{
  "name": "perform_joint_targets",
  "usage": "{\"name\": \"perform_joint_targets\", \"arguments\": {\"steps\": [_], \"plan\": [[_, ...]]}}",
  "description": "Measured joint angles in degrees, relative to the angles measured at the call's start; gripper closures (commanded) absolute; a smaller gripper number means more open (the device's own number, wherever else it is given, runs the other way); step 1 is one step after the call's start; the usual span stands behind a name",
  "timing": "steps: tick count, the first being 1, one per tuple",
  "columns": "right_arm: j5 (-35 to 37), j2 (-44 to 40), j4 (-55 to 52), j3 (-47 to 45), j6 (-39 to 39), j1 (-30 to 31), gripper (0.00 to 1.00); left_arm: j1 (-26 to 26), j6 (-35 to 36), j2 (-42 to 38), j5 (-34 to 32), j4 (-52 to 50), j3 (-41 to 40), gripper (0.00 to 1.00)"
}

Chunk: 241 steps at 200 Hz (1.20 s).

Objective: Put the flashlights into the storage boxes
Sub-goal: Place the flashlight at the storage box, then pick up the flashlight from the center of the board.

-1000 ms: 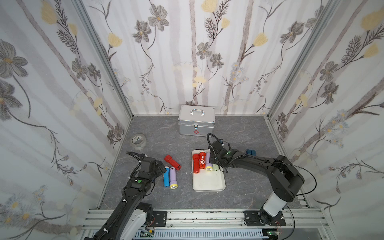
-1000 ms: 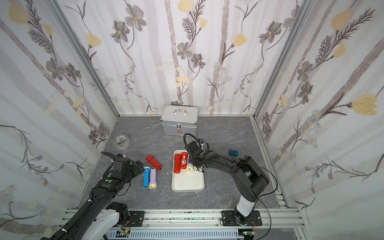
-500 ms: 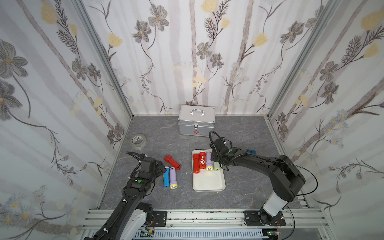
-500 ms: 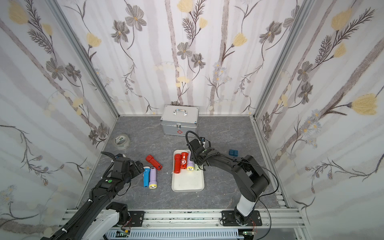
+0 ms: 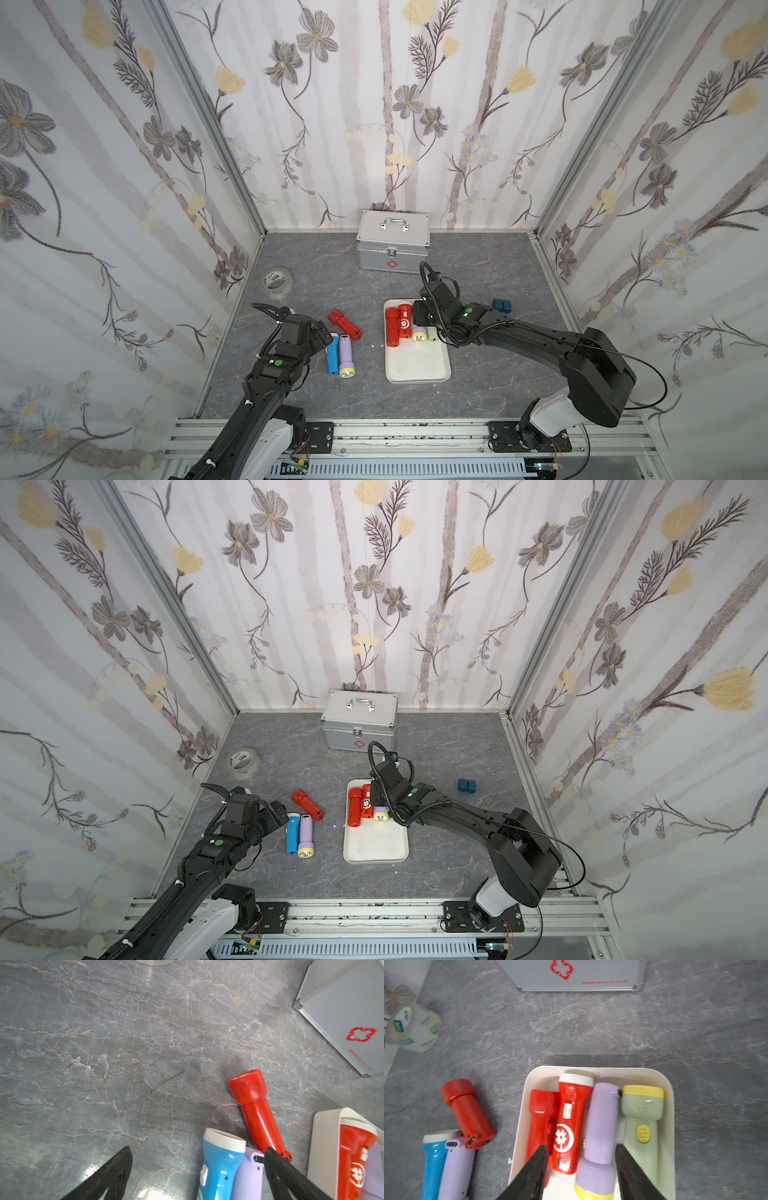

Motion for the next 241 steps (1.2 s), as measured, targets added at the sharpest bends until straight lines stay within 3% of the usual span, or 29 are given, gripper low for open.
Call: {"name": "perform_joint_targets", "arguments": {"steps": [53,101,146,193,241], "plan": [[-2.8,0.6,5.0,0.9,-1.7,1.9,0.44,-4.5,-5.1,4.5,5.0,-6.5,6.3,0.00],[-7.6,9.0,6.8,10.6,-3.3,5.6,0.44,-4.9,-10.4,5.4,-6.8,-18.1,9.7,0.00],[-10.0,19.8,6.3,23.4,-6.3,9.0,0.44,-2.2,-10.1,8.0,-15.9,-20.4,9.7,0.00],[-11.3,29.6,4.8,32.7,-8.1,10.6,0.41,-1.1,-6.8,8.2,-17.4,-16.0,6.5,0.00],[-10.7,37.2,2.9,39.5,-8.5,11.8,0.42,-1.0,-5.6,0.4,-17.1,-14.2,3.4,0.00]]}}
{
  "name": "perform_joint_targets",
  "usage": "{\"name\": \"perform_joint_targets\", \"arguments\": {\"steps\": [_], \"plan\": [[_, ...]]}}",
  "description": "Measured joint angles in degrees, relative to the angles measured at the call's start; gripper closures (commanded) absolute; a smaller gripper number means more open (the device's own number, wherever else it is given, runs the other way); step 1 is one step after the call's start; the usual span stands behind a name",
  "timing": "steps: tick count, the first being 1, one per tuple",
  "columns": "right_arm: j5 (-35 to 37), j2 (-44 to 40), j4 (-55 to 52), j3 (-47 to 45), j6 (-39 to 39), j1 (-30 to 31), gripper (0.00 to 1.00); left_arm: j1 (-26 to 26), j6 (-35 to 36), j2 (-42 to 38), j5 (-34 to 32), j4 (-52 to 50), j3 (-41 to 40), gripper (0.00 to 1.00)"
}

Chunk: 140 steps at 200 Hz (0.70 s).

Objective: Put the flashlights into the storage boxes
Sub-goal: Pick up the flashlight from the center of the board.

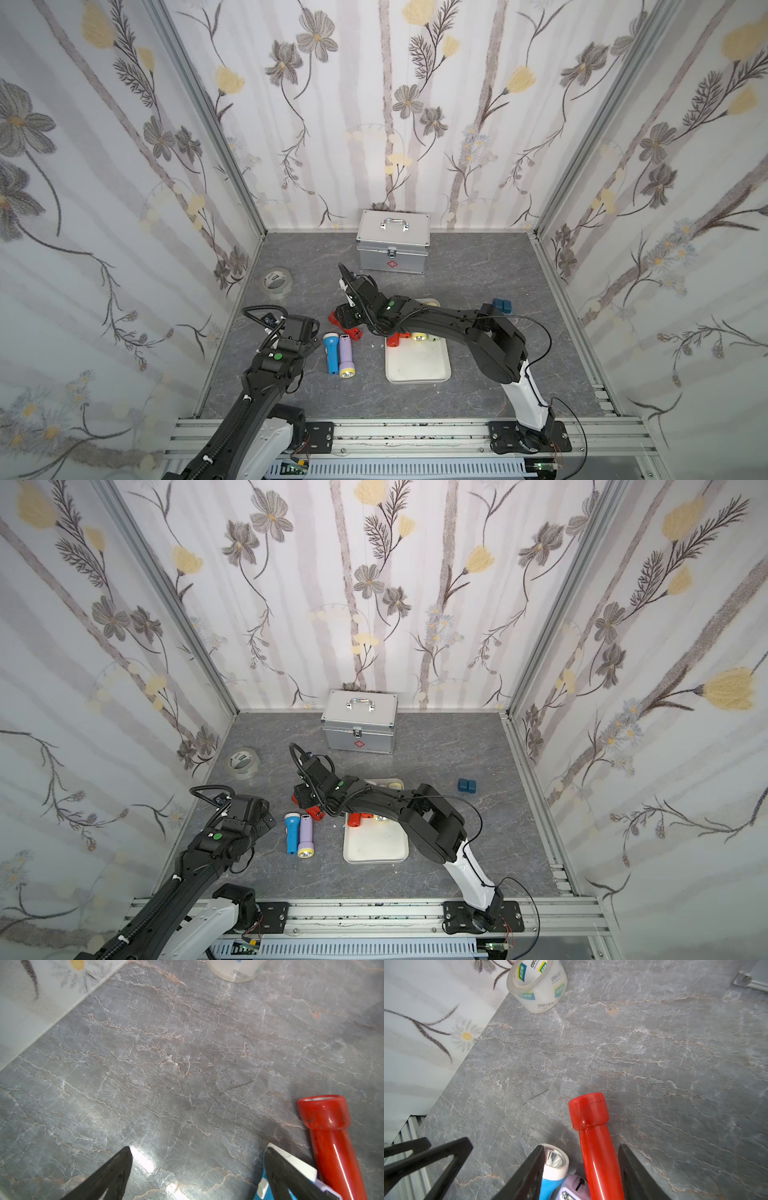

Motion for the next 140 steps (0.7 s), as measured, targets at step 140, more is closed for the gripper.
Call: {"name": "perform_joint_targets", "arguments": {"steps": [140], "plan": [[7.7,7.4,-5.5,5.7,-3.0,1.3,0.43,0.0,0.8,0.0,0.1,0.9,-0.4,0.00]]}}
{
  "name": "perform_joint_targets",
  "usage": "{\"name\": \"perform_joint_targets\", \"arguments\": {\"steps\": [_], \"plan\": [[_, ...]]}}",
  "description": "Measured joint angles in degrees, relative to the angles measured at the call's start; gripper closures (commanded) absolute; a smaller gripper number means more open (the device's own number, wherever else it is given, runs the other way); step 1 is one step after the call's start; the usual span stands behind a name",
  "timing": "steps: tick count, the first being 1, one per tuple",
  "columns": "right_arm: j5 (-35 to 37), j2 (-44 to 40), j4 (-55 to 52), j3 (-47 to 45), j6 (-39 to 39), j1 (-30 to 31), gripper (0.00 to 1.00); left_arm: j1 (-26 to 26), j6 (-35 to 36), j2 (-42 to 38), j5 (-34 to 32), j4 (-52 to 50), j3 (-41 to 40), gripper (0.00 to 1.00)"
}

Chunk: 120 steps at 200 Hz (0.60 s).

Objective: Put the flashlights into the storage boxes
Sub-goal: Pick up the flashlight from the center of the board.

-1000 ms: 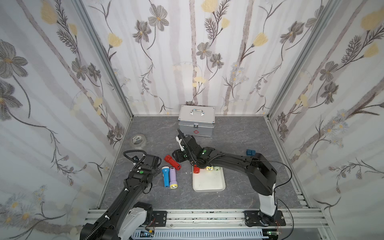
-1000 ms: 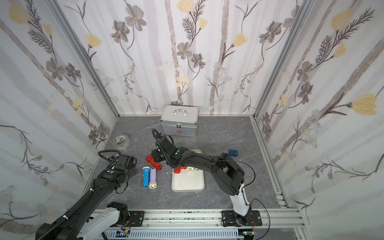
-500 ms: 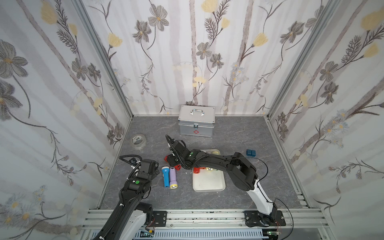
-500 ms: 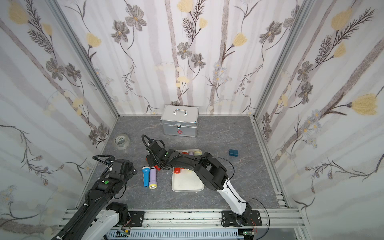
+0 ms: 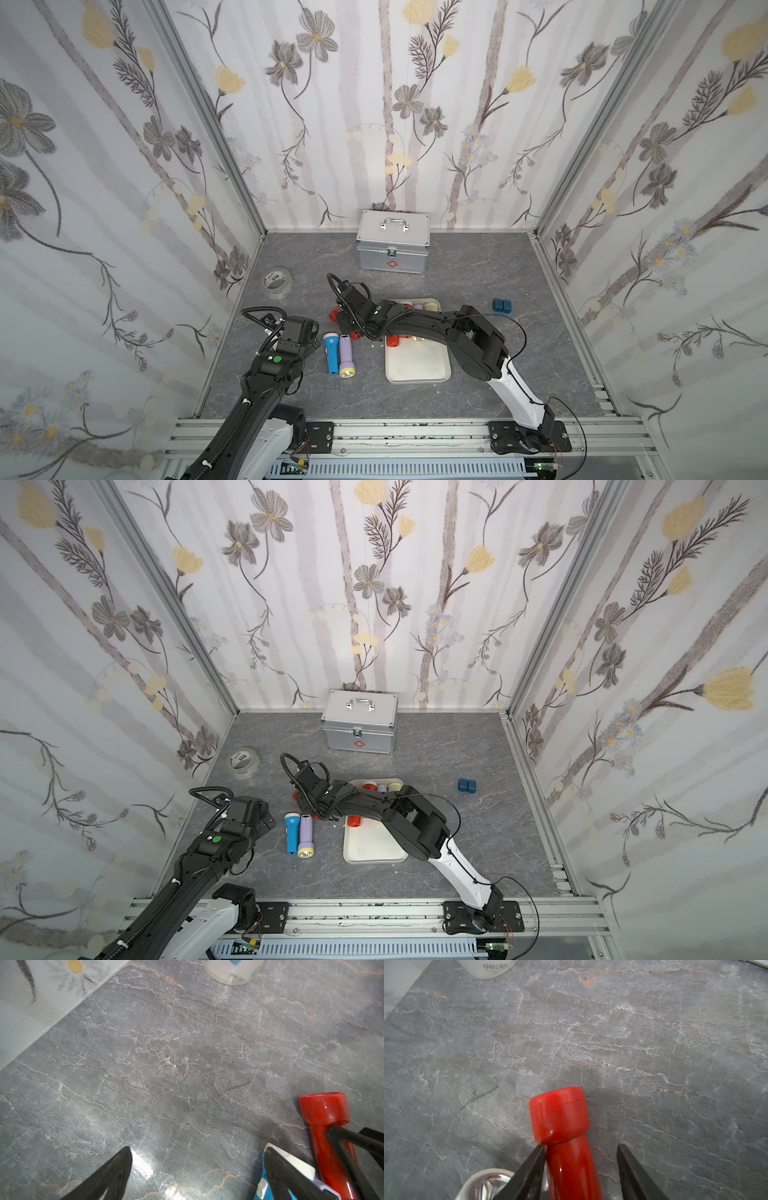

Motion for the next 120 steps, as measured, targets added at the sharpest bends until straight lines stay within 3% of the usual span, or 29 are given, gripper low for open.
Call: {"name": "perform_joint_targets", "arguments": {"steps": [120], "plan": [[5.2,4.9,-3.3,4.8,2.0,-0.4,0.49,0.0,0.1,-0.4,0.1,0.0,-0.1,0.00]]}}
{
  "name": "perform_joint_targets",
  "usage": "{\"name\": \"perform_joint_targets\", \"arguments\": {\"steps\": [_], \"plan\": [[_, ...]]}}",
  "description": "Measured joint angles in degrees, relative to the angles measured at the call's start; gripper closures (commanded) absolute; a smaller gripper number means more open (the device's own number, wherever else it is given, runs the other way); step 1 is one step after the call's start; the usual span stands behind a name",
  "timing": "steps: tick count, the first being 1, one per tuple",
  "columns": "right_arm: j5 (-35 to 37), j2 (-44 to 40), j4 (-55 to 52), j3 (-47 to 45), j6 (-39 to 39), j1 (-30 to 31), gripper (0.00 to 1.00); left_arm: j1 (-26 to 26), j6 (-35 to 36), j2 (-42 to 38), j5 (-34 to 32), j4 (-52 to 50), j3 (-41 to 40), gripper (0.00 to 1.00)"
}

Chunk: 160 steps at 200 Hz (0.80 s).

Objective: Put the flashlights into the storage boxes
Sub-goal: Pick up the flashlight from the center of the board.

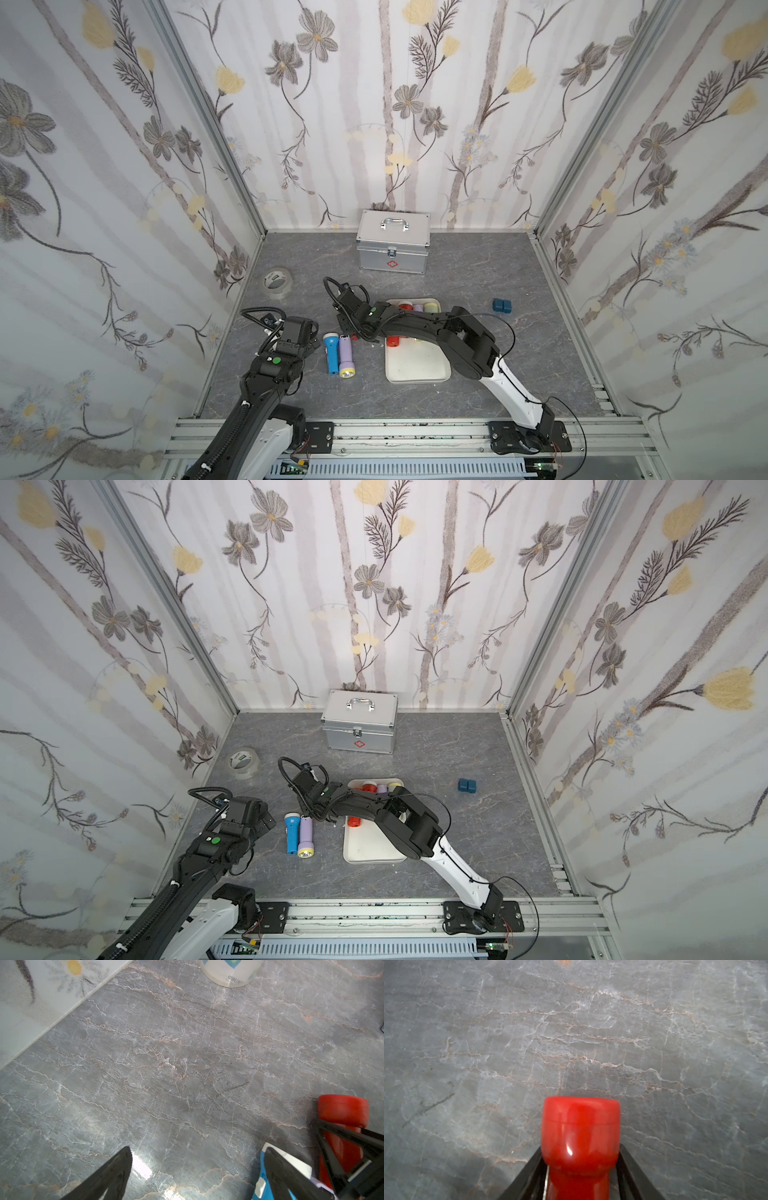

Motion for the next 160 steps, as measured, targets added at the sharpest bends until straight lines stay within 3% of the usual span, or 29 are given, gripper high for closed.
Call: {"name": "perform_joint_targets", "arguments": {"steps": [49,95,135,160], "plan": [[0.3,-0.9,-2.6,0.3,2.4,-1.1,0.58,0.0,0.0,0.2,0.0,0.0,0.0,0.00],[-0.2,-8.3,-3.8,-1.8,5.4,-3.1,0.61,0.0,0.0,0.3,0.0,0.0,0.0,0.00],[-1.7,-18.1,-0.9,-10.0,7.8,-4.6,0.62,0.0,0.0,0.3,0.0,0.1,0.0,0.00],[-2.3,-26.7,2.2,-20.3,9.7,-5.3,0.62,0.0,0.0,0.3,0.0,0.4,0.0,0.00]]}}
